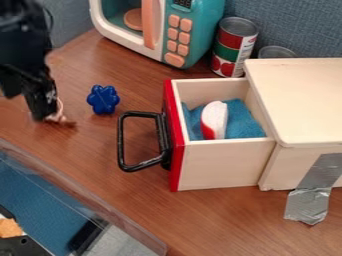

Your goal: Close the drawer

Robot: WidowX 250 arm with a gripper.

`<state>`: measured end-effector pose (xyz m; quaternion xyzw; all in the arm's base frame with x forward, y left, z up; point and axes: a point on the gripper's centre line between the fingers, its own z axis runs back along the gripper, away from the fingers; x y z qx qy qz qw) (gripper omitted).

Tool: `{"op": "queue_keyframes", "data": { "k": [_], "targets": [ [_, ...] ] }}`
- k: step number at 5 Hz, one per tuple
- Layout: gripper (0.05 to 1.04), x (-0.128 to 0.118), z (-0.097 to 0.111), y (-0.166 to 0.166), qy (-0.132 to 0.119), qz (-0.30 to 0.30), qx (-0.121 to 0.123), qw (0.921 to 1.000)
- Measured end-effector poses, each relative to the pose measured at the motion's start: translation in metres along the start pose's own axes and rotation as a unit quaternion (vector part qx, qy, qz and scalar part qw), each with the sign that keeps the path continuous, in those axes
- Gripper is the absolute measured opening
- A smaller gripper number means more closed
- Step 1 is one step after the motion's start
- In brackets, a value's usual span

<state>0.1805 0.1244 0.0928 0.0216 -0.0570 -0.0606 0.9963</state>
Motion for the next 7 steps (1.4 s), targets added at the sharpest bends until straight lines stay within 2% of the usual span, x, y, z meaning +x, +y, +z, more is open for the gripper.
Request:
{"op": "queue_keyframes", "data": {
  "k": [2, 3, 4, 5, 7],
  "targets": [
    [1.0, 0.006, -0.034, -0.016, 0.013, -0.107, 0.034, 0.9936],
    [1.0, 0.012, -0.043, -0.031, 0.008, -0.16, 0.035, 0.9864],
    [1.0, 0.018, -0.048, -0.043, 0.002, -0.187, 0.034, 0.9817],
    [1.0, 0.022, -0.055, -0.049, -0.001, -0.2, 0.007, 0.9797],
    [1.0, 0.037, -0.06, -0.056, -0.018, -0.203, -0.013, 0.9789]
  ]
}}
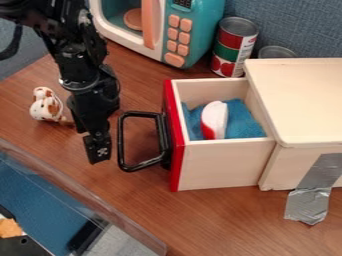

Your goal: Close the drawer

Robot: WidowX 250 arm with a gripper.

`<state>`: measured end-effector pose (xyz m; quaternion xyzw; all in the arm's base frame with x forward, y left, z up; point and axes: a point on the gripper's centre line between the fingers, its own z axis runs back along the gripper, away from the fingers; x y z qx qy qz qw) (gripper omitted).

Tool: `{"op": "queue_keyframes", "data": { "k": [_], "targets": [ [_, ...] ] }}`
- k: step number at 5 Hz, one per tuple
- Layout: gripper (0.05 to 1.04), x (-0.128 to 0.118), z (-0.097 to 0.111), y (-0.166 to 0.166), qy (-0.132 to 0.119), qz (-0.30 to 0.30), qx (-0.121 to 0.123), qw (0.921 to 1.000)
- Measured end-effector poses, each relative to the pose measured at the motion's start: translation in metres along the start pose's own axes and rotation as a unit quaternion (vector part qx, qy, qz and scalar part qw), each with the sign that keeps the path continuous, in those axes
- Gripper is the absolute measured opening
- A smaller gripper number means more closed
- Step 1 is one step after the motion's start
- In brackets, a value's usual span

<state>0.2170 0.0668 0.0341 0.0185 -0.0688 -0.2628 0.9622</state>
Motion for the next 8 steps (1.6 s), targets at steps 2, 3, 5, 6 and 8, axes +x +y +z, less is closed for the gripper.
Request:
{"op": "queue_keyframes", "data": {
  "k": [2, 3, 5, 6, 8],
  "targets": [
    [1.0, 0.022, -0.012, -0.012, -0.009, -0.008, -0.012, 0.9999],
    [1.0, 0.034, -0.021, -0.02, -0.012, -0.008, -0.01, 0.9998],
    [0.999, 0.072, -0.024, -0.028, -0.033, -0.006, 0.001, 0.9995],
    [0.999, 0.093, -0.026, -0.024, -0.036, 0.007, -0.011, 0.9993],
    [0.999, 0.122, -0.038, -0.018, -0.034, 0.022, -0.022, 0.9989]
  ]
}}
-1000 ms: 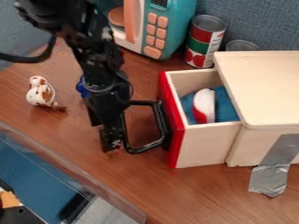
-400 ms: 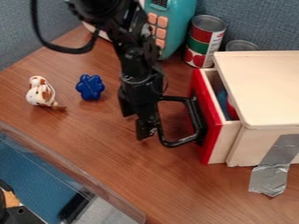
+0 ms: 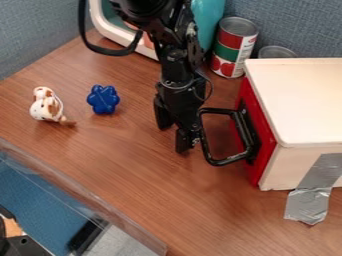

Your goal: Close the drawer

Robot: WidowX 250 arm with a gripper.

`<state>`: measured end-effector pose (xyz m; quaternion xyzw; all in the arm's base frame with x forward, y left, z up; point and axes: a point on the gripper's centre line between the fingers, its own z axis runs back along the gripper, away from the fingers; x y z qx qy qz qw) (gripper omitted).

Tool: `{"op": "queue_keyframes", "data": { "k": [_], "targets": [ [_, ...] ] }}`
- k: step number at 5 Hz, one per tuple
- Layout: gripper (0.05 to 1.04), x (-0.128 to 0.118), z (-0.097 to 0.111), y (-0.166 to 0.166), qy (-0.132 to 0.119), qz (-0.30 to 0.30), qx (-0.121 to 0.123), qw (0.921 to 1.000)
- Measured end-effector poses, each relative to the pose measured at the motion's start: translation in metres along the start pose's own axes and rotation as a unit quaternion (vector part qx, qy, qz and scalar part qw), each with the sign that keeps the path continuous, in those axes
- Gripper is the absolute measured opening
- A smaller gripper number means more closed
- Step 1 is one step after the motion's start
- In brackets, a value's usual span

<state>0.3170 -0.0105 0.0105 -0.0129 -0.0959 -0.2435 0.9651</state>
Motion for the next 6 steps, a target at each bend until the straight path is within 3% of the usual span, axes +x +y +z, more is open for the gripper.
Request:
{"op": "queue_keyframes", "data": {
  "k": [1, 3, 4, 5, 6],
  "targets": [
    [0.999, 0.008, -0.002, 0.002, 0.001, 0.008, -0.009, 0.9999],
    [0.997, 0.011, 0.001, -0.009, 0.011, 0.028, -0.053, 0.9981],
    [0.999, 0.008, 0.017, -0.003, 0.011, 0.067, -0.027, 0.9974],
    [0.999, -0.019, 0.035, 0.018, 0.049, 0.137, 0.031, 0.9889],
    [0.999, -0.057, 0.073, 0.045, 0.04, 0.174, 0.069, 0.9814]
  ]
}}
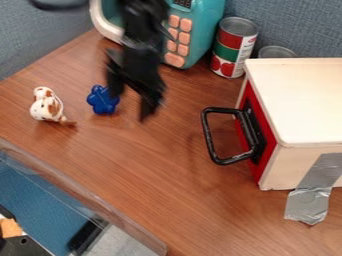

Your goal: Close the drawer

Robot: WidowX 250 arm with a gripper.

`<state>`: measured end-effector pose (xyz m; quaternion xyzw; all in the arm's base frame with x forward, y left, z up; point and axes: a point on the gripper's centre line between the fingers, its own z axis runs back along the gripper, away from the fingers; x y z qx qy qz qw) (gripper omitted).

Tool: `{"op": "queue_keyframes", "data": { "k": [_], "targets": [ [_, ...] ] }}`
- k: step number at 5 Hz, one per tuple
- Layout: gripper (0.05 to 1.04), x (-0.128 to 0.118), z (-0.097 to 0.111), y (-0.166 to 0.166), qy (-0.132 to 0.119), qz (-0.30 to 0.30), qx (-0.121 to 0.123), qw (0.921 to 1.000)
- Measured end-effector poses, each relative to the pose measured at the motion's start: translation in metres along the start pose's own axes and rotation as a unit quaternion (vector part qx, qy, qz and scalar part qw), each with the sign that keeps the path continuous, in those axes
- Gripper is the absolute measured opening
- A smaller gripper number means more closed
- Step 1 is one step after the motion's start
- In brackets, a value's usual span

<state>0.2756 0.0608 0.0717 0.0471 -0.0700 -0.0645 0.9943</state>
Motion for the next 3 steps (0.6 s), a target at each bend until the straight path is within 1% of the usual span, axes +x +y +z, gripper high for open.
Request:
{"op": "queue_keyframes", "data": {
  "k": [1, 2, 3],
  "targets": [
    [0.999, -0.029, 0.025, 0.028, -0.006, 0.008, 0.008, 0.9999],
    [0.999, -0.058, 0.037, 0.056, -0.002, 0.019, -0.012, 0.9997],
    [0.999, -0.085, 0.051, 0.075, -0.009, 0.029, -0.047, 0.9985]
  ]
}}
